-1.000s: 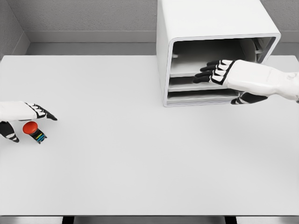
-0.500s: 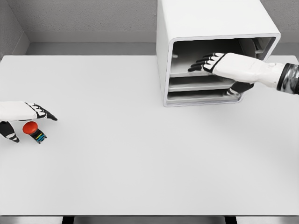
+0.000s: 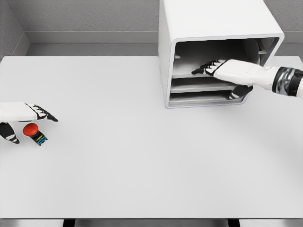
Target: Slide open multi-storey tabletop storage cabinets and put open load switch and slide close multi-storey tabletop storage cabinets
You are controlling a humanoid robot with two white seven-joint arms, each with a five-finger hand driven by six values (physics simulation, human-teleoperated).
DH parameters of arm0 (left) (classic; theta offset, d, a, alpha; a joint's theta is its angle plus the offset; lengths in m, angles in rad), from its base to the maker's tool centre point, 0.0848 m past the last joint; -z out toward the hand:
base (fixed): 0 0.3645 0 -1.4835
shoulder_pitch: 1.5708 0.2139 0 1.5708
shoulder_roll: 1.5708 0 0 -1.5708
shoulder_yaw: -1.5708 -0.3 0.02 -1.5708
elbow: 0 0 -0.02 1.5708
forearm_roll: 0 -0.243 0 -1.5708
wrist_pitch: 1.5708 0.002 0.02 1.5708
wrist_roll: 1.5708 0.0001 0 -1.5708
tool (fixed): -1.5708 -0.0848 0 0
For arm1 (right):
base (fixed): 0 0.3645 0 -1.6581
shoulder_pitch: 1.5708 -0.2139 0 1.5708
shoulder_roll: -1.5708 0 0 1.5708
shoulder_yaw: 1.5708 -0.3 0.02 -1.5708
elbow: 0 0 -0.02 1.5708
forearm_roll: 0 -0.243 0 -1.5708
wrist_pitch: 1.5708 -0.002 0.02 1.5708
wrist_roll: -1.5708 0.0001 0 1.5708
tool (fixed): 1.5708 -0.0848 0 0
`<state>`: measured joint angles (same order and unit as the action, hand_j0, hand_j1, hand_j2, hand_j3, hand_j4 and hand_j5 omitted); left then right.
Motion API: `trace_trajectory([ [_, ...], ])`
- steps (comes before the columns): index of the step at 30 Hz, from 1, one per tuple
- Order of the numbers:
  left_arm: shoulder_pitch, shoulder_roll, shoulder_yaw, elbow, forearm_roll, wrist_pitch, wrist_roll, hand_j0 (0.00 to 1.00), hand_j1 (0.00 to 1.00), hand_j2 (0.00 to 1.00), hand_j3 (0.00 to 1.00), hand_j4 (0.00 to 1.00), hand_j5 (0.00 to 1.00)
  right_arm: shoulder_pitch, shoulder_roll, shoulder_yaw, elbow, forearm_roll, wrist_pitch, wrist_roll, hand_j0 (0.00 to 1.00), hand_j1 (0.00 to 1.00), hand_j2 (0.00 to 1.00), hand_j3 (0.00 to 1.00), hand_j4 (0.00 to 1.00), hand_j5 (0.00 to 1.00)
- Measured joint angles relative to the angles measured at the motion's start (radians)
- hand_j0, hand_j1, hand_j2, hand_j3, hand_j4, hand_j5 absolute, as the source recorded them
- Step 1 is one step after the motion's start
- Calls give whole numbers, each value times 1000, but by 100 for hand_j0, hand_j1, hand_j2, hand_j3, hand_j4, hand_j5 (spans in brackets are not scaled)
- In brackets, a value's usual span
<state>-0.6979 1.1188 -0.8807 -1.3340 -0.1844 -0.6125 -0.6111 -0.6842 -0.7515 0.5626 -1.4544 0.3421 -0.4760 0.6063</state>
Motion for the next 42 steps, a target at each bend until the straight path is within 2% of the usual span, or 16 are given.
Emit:
trace_trajectory([
  [10,0,-2,-5,1,0,-1,0,100,100,100,100,100,100,41,-102,11,-104,-39,-15,-8,100,100,100,100,100,100],
  [18,0,-2,-6,2,0,-1,0,100,100,100,100,100,100,120,-176,-20,-189,-56,-24,-5,100,100,100,100,100,100],
  [26,0,-2,-4,2,0,-1,0,100,100,100,100,100,100,170,-213,-80,-219,1,-46,3,100,100,100,100,100,100],
  [29,0,-2,-4,2,0,-1,0,100,100,100,100,100,100,216,-227,-108,-232,-1,-56,2,100,100,100,100,100,100],
  [36,0,-1,-3,2,0,0,0,100,100,100,100,100,100,238,-250,-145,-255,16,-103,3,100,100,100,100,100,100],
  [39,0,-1,-3,2,0,0,0,100,100,100,100,100,100,278,-264,-167,-263,12,-121,1,100,100,100,100,100,100],
  [42,0,-2,-4,3,0,-1,0,100,100,100,100,100,100,284,-270,-184,-270,8,-131,3,100,100,100,100,100,100],
])
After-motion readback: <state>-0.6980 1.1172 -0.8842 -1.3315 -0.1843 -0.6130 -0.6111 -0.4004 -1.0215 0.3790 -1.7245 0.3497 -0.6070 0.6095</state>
